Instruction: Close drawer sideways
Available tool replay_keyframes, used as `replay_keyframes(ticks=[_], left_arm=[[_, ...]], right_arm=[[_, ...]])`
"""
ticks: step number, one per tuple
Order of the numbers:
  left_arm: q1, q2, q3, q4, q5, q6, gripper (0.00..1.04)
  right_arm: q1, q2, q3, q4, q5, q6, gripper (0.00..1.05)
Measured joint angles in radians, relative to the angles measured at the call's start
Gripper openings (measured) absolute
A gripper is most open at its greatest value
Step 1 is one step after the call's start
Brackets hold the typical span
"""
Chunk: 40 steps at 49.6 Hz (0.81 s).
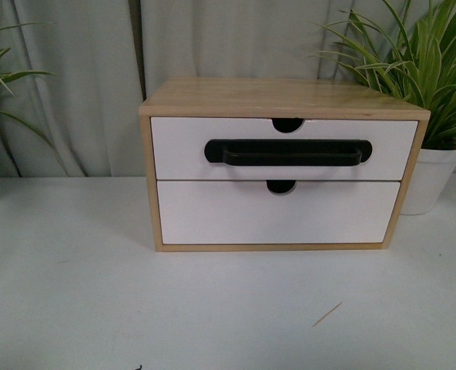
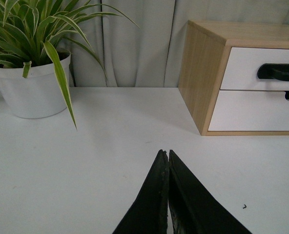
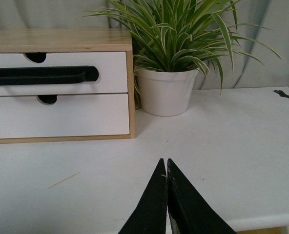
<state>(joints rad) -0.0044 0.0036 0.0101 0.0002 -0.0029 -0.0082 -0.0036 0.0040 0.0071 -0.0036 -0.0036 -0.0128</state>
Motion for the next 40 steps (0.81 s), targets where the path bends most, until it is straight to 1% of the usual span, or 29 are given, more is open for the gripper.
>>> replay_keyframes(ticks=[4,5,6,8,9,11,13,14,15,19,21,23,24,27,28,29,30,33,40], left_arm=[[0.0,0.0,0.0,0.0,0.0,0.0,0.04],[0.0,0.0,0.0,0.0,0.0,0.0,0.07],[0.0,0.0,0.0,0.0,0.0,0.0,0.09],[0.0,0.0,0.0,0.0,0.0,0.0,0.16],[0.0,0.0,0.0,0.0,0.0,0.0,0.2],[0.0,0.0,0.0,0.0,0.0,0.0,0.31],[0.0,0.0,0.0,0.0,0.0,0.0,0.38],[0.0,0.0,0.0,0.0,0.0,0.0,0.44],[0.0,0.0,0.0,0.0,0.0,0.0,0.47],[0.0,0.0,0.0,0.0,0.0,0.0,0.65],[0.0,0.0,0.0,0.0,0.0,0.0,0.75],[0.0,0.0,0.0,0.0,0.0,0.0,0.83],[0.0,0.0,0.0,0.0,0.0,0.0,0.86],[0.0,0.0,0.0,0.0,0.0,0.0,0.95],[0.0,0.0,0.0,0.0,0.0,0.0,0.99],[0.0,0.0,0.0,0.0,0.0,0.001,1.01],[0.0,0.0,0.0,0.0,0.0,0.002,1.0],[0.0,0.0,0.0,0.0,0.0,0.001,0.98],[0.0,0.0,0.0,0.0,0.0,0.001,0.99]], right_arm=[[0.0,0.0,0.0,0.0,0.0,0.0,0.01],[0.0,0.0,0.0,0.0,0.0,-0.001,0.02],[0.0,0.0,0.0,0.0,0.0,0.0,0.05],[0.0,0.0,0.0,0.0,0.0,0.0,0.12],[0.0,0.0,0.0,0.0,0.0,0.0,0.17],[0.0,0.0,0.0,0.0,0.0,0.0,0.26],[0.0,0.0,0.0,0.0,0.0,0.0,0.35],[0.0,0.0,0.0,0.0,0.0,0.0,0.39],[0.0,0.0,0.0,0.0,0.0,0.0,0.44],[0.0,0.0,0.0,0.0,0.0,0.0,0.62],[0.0,0.0,0.0,0.0,0.0,0.0,0.71],[0.0,0.0,0.0,0.0,0.0,0.0,0.79],[0.0,0.0,0.0,0.0,0.0,0.0,0.81],[0.0,0.0,0.0,0.0,0.0,0.0,0.92],[0.0,0.0,0.0,0.0,0.0,0.0,0.94],[0.0,0.0,0.0,0.0,0.0,0.0,0.97],[0.0,0.0,0.0,0.0,0.0,0.002,0.98],[0.0,0.0,0.0,0.0,0.0,0.002,0.95],[0.0,0.0,0.0,0.0,0.0,0.002,0.96]])
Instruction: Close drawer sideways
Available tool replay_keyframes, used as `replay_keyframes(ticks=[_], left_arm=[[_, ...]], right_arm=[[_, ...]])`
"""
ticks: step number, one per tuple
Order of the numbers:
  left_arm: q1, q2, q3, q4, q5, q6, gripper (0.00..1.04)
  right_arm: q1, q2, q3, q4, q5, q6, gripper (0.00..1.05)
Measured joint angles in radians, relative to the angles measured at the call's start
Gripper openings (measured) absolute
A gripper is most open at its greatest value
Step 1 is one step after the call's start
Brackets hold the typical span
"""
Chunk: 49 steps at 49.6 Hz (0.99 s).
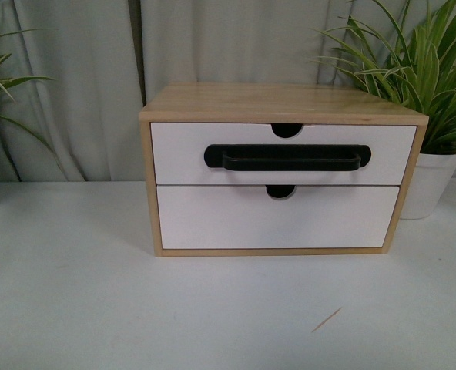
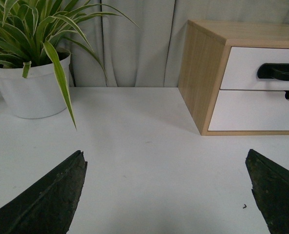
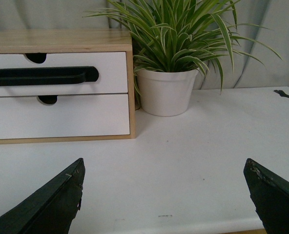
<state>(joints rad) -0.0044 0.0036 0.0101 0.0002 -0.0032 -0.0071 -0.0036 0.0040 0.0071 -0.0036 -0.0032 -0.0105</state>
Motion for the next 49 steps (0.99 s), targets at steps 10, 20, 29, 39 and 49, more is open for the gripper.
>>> replay_keyframes(ticks=[10,20,29,39,49], left_arm=[[0.0,0.0,0.0,0.0,0.0,0.0,0.99],[0.0,0.0,0.0,0.0,0.0,0.0,0.99],[0.0,0.0,0.0,0.0,0.0,0.0,0.99],[0.0,0.0,0.0,0.0,0.0,0.0,0.99],[0.0,0.0,0.0,0.0,0.0,0.0,0.99]], right_arm=[[0.0,0.0,0.0,0.0,0.0,0.0,0.96],[0.0,0.0,0.0,0.0,0.0,0.0,0.96],[0.0,0.0,0.0,0.0,0.0,0.0,0.96],[0.0,0.0,0.0,0.0,0.0,0.0,0.96],[0.0,0.0,0.0,0.0,0.0,0.0,0.96]])
